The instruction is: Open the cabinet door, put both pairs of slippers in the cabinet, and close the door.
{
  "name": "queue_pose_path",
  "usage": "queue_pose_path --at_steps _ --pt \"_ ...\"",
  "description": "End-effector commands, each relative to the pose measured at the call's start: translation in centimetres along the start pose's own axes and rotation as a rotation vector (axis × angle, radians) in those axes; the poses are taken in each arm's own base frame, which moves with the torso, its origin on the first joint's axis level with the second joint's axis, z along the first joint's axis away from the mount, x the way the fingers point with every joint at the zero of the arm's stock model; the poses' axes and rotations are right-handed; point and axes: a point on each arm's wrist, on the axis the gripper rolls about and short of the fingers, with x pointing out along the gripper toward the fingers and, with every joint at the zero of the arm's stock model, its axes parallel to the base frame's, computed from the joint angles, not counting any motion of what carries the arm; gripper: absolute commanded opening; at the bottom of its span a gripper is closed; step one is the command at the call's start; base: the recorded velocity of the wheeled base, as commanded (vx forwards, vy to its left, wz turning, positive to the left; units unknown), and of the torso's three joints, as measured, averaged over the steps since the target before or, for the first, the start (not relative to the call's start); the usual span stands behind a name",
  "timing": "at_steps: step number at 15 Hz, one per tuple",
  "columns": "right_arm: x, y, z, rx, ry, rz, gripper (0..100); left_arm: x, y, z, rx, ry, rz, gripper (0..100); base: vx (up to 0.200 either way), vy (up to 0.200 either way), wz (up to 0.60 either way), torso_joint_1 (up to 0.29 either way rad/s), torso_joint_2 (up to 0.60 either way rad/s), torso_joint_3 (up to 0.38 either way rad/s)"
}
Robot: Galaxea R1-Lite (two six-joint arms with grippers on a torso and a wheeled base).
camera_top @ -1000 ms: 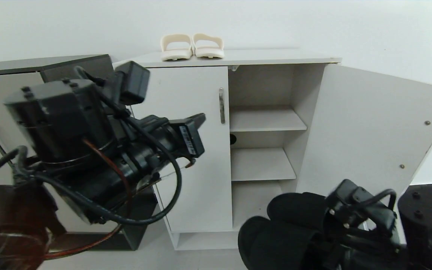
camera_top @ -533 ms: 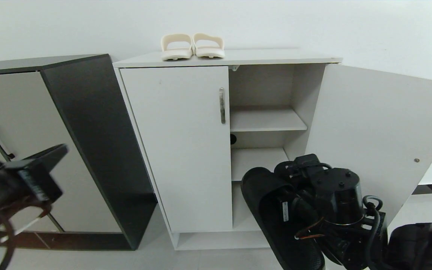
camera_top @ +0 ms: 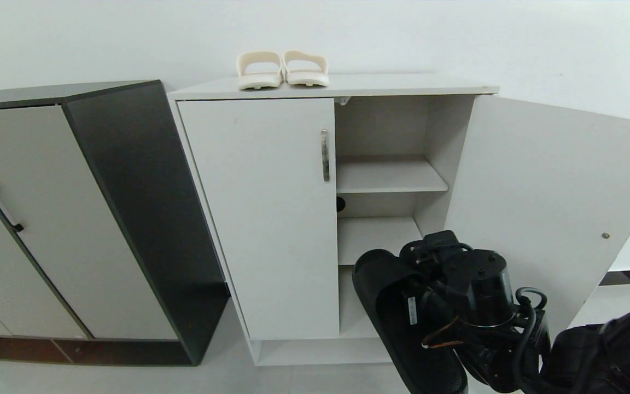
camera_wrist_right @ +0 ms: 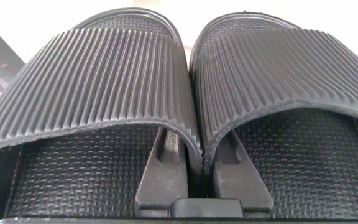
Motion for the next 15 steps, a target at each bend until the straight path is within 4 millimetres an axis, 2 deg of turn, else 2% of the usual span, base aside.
queue_pose_path --at_steps 1,4,9,15 --pt "-0.2 0.1 -0.2 -0.004 0.004 0.008 0 -0.9 -0.4 -2.4 0.018 -0.023 -0.194 0 0.000 0.000 0.00 0.000 0.00 0.000" --pt "-0.6 0.6 -0.3 -0.003 -0.009 0.039 0 -0.9 -0.5 -2.4 0.098 -0.031 -0.220 0 0.000 0.000 0.00 0.000 0.00 0.000" --pt "-1.1 1.6 0.0 0.001 -0.024 0.069 0 -0.9 -0.5 -2.4 0.055 -0.027 -0.213 0 0.000 0.000 0.00 0.000 0.00 0.000" --pt "-0.4 2.2 0.4 0.013 -0.036 0.066 0 -0.9 -0.5 -2.4 0.049 -0.026 -0.213 0 0.000 0.000 0.00 0.000 0.00 0.000"
